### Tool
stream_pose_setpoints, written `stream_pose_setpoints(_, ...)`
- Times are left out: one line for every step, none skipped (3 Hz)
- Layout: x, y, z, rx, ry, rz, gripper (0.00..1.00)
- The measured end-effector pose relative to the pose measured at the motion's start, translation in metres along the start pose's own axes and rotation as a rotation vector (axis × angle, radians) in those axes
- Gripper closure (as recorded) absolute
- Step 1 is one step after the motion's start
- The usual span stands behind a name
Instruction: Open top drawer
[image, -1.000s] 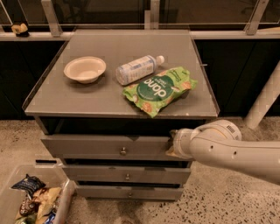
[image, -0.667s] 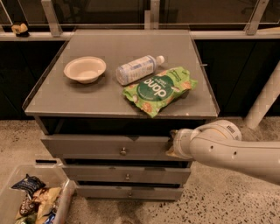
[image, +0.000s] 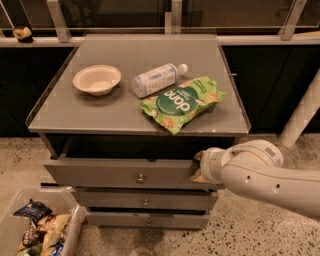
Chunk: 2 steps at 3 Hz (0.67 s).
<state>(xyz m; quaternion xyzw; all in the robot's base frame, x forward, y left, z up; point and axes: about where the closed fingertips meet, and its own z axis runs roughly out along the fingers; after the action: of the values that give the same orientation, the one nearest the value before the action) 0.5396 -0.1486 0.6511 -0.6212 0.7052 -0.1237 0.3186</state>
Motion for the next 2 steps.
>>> stream_pose_setpoints(0.000,0.000,-0.001,0.000,0.000,0.000,1.00)
stream_pose_setpoints(0.007,0.015,-0.005,-0.001,-0.002,0.003,1.00)
